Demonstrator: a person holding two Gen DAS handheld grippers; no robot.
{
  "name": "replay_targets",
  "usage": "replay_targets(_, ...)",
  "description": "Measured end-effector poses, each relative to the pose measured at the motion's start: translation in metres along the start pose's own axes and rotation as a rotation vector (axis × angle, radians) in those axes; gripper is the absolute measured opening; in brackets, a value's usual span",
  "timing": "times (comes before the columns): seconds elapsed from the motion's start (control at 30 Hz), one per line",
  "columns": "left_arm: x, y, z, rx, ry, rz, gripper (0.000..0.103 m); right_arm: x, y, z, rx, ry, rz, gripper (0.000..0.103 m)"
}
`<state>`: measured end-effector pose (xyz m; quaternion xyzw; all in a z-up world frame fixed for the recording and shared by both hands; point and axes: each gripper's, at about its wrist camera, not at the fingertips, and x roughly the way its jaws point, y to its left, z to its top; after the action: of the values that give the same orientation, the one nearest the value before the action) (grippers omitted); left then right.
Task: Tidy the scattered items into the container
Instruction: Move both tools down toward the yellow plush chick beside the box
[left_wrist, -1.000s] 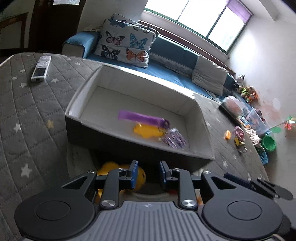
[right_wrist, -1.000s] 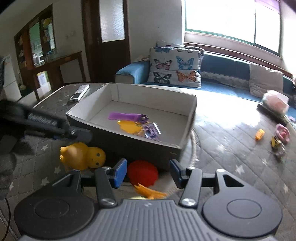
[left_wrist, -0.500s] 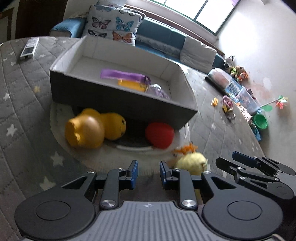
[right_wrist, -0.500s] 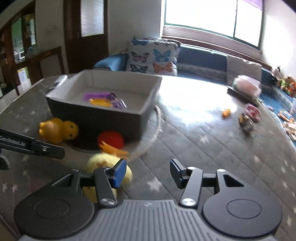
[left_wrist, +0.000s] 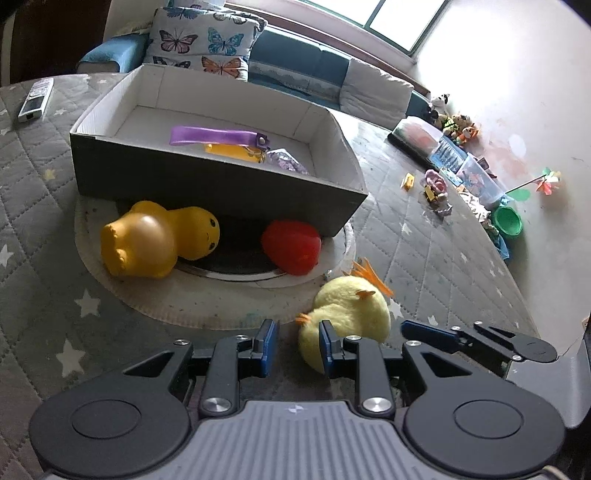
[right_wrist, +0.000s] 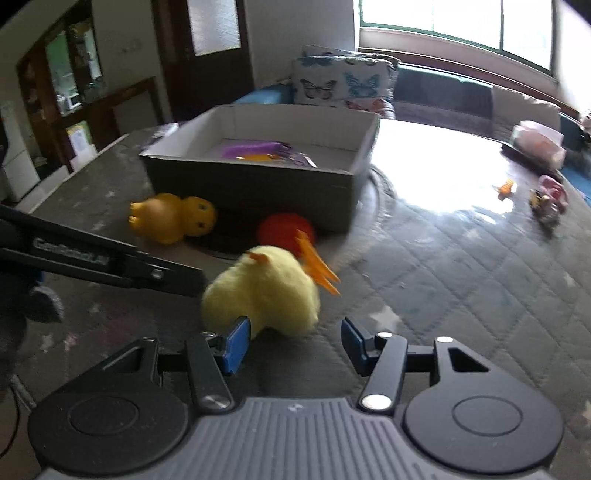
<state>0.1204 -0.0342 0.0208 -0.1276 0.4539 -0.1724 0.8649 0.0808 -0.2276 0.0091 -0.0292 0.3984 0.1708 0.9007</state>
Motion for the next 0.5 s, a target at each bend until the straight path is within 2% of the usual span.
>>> replay_targets(0.2,0.002,0.001,-0.003,0.012,0.012,-0.007,0.03,-0.005,0.005,0.003,-0.023,-0.007,0.042,0.056)
replay_targets(0.5,0.008,-0.01,-0.007,0.055,0.033,-0.035,0.031,-0.006,-0.004,0.004,-0.074,0.016,0.046,0.056)
